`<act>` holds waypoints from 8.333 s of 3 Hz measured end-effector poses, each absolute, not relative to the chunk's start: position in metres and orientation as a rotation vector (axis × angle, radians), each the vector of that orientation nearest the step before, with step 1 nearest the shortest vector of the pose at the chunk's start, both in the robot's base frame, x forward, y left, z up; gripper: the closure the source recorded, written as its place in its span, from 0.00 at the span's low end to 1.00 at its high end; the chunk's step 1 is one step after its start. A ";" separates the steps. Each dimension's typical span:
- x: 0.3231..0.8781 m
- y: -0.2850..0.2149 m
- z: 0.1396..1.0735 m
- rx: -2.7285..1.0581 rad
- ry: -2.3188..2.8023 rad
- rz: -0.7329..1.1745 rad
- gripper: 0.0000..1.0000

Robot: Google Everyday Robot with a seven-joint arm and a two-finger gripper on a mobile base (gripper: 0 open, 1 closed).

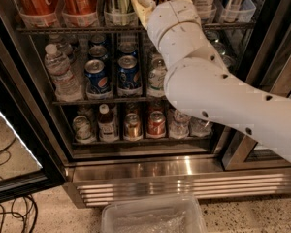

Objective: Pick orange can from top shelf of fridge

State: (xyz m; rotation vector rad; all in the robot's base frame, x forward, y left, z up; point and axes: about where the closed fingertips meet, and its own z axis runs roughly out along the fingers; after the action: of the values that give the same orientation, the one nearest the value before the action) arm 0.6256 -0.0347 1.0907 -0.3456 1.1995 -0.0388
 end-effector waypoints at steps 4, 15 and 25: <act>0.633 -0.057 1.087 -0.307 1.232 -0.136 0.36; 0.607 -0.026 1.099 -0.489 1.285 0.129 1.00; 0.502 -0.009 1.011 -0.517 1.721 0.570 1.00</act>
Offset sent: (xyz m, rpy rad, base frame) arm 0.0024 -0.0167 -0.0072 -0.0157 -0.0006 -0.0844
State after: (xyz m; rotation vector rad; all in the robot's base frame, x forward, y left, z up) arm 0.5017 -0.0095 1.0110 -0.5171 1.7209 0.5698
